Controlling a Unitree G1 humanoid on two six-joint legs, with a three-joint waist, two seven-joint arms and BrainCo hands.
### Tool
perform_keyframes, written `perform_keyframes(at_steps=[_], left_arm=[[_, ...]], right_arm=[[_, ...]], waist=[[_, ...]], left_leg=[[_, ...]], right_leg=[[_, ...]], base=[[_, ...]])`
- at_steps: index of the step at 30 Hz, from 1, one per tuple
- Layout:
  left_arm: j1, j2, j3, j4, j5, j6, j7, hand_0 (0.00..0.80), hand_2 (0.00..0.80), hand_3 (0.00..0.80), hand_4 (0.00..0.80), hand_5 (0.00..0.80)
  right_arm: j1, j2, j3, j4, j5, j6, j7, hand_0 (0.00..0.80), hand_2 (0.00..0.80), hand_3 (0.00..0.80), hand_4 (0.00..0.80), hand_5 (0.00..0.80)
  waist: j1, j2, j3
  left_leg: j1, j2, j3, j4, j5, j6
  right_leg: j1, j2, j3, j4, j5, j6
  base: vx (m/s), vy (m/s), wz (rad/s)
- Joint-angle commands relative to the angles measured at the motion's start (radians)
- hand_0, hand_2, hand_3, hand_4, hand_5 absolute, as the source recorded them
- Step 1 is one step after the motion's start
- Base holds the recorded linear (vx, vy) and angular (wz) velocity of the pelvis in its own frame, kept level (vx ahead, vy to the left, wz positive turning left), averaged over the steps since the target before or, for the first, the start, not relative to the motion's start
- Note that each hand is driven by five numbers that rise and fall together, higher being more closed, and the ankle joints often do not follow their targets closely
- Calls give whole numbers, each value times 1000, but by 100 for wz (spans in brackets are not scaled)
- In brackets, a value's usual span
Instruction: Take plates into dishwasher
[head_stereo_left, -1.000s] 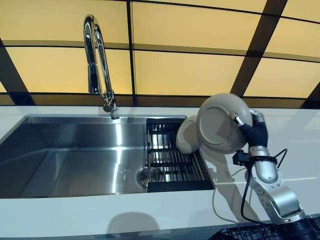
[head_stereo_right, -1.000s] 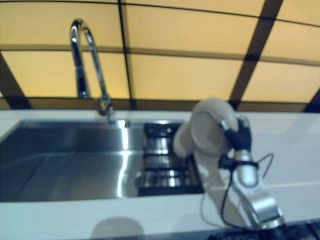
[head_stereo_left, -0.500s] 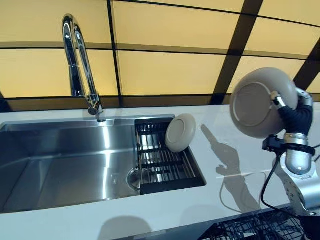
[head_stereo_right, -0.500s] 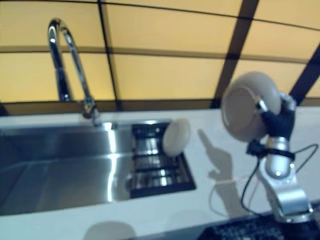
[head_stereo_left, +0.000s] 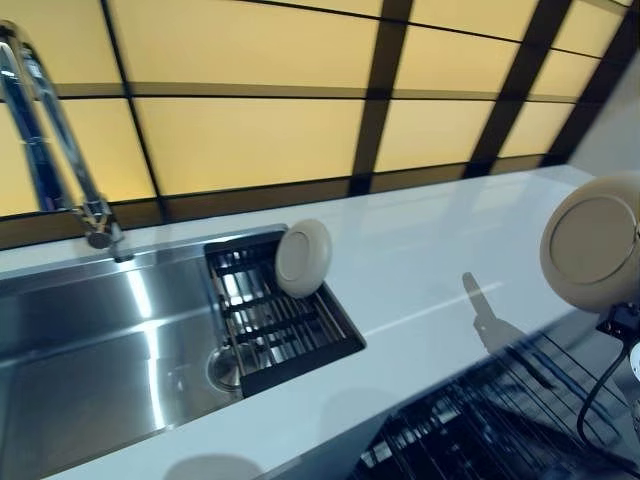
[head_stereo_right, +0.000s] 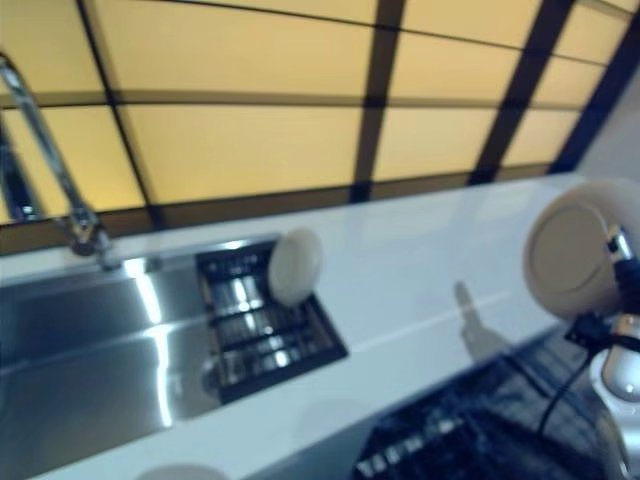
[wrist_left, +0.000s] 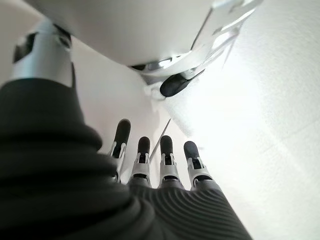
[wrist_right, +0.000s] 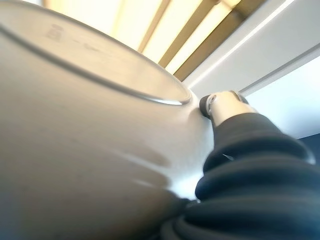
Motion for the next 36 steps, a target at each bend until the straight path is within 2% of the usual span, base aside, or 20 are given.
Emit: perform_keyframes(at_steps=[1,6,7,9,11,12,13,18,21,29,36], left_arm=[[-82,63,11,-10,-6,-44,9,0,0,0,0,0],[-106,66,-1,-15,-27,-45,22,0,0,0,0,0],[-115,70,0,-23,-30,-37,32,0,0,0,0,0],[-123,80,8,-30,-35,-31,40,0,0,0,0,0],[-131,86,20,-34,-38,-24,51,0,0,0,0,0],[-131,87,21,-34,-37,-23,52,0,0,0,0,0],[-139,90,28,-34,-33,-22,58,0,0,0,0,0],[-135,64,37,-44,-25,-52,55,0,0,0,0,0],[-131,38,36,-44,-28,-61,61,0,0,0,0,0],[-117,15,47,-5,-18,-69,46,0,0,0,0,0],[-118,9,47,-13,-17,-69,39,0,0,0,0,0]], right_arm=[[-65,-19,-15,-26,31,-104,47,800,800,800,800,800],[-93,16,39,-8,34,-100,74,800,800,800,800,800],[-109,28,66,6,35,-94,93,800,800,800,800,800],[-121,32,89,16,48,-90,113,800,800,800,800,800],[-124,34,104,16,62,-86,139,800,800,800,800,800],[-124,34,105,16,63,-86,141,800,800,800,800,800],[-118,38,118,18,76,-93,160,800,800,800,800,800],[-102,38,148,11,72,-69,231,800,800,800,800,800],[-107,36,172,19,36,-52,281,800,800,800,800,800],[-104,30,228,40,1,24,359,800,800,800,800,800],[-95,59,291,53,-37,39,427,800,800,800,800,800]], waist=[[56,-22,-18],[85,-29,-34],[96,-43,-39],[105,-54,-47],[113,-64,-50],[114,-64,-50],[120,-65,-50],[118,-52,-37],[118,-43,-29],[112,-13,-32],[105,7,-33]], left_leg=[[-16,-62,-25,23,-80,17],[-74,-37,39,39,-59,14],[-88,-25,69,46,-51,5],[-109,-4,96,55,-35,-7],[-134,25,124,69,-21,-22],[-136,28,126,71,-20,-24],[-162,57,133,84,-2,-40],[-181,100,104,68,57,-94],[-199,109,94,67,77,-110],[-219,120,74,68,101,-132],[-211,122,66,58,110,-141]], right_leg=[[10,-173,4,106,77,18],[91,-188,-26,75,63,20],[144,-171,-45,25,19,22],[186,-130,-67,-53,-43,14],[213,-102,-97,-103,-81,6],[215,-99,-99,-107,-84,5],[242,-59,-107,-155,-140,-4],[270,11,-88,-206,-196,-53],[278,32,-77,-220,-208,-77],[257,48,-78,-219,-219,-105],[245,58,-81,-222,-216,-114]], base=[[-362,-120,-23],[-224,-167,17],[-273,-309,-84],[-284,-367,-171],[-245,-334,-108],[-258,-372,-105],[-196,-313,-105],[-163,-230,-73],[-128,-93,1],[-98,-25,5],[-25,16,13]])
